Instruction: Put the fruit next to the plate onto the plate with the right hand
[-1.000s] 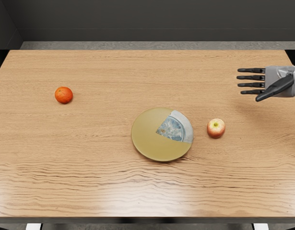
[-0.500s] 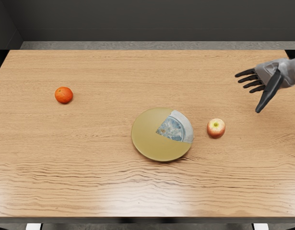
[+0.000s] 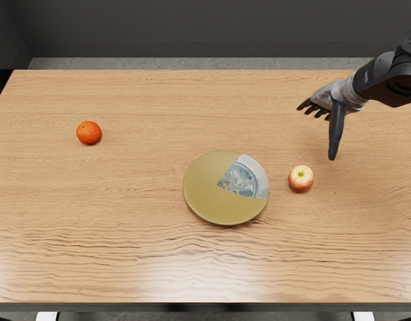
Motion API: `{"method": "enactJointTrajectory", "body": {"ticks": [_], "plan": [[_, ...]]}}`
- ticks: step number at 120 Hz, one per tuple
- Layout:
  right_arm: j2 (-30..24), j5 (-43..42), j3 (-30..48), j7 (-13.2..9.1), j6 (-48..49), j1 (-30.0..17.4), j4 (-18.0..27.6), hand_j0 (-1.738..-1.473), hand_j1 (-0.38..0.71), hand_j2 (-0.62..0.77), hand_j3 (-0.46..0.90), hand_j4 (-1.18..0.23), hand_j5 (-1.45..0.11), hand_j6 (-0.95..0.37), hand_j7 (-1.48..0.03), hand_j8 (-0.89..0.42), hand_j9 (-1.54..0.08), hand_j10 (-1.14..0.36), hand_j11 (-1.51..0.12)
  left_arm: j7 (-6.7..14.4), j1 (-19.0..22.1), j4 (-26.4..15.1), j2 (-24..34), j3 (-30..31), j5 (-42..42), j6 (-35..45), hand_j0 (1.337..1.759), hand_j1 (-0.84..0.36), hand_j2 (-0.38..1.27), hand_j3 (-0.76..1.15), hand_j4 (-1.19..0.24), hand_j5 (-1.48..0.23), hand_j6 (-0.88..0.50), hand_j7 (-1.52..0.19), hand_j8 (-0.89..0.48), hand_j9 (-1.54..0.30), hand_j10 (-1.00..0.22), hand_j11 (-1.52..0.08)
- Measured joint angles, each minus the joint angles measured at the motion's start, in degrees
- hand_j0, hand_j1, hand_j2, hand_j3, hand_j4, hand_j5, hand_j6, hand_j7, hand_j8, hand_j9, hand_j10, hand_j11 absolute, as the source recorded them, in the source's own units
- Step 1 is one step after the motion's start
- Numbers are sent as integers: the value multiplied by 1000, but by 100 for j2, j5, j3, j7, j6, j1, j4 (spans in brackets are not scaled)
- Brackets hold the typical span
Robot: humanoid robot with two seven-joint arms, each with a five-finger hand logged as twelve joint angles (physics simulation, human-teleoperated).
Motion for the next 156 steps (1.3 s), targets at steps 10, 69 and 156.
{"method": "enactJointTrajectory", "body": {"ticks": [10, 69, 156], "plan": [[42, -240, -149, 0, -485, 37, 348, -1658, -349, 0, 0, -2, 0, -3, 0, -2, 0, -2, 0, 2, 0, 0, 0, 0, 0, 0, 1658, 349, 0, 0, 0, 0, 0, 0, 0, 0, 0, 0], [-1020, -1513, -329, 0, -2893, -173, 3519, -1658, -337, -1, 0, -13, -14, -14, -13, -13, -14, -12, -13, -1, 0, 5, 0, 0, 0, -2, 1658, 349, 0, 0, 0, 0, 0, 0, 0, 0, 0, 0], [-954, -2957, -356, 0, -4506, -1495, 3760, -1658, -54, -47, 0, -251, -322, -252, -322, -251, -322, -250, -322, -1, 0, 2, 0, 0, 0, 0, 1658, 349, 0, 0, 0, 0, 0, 0, 0, 0, 0, 0]]}}
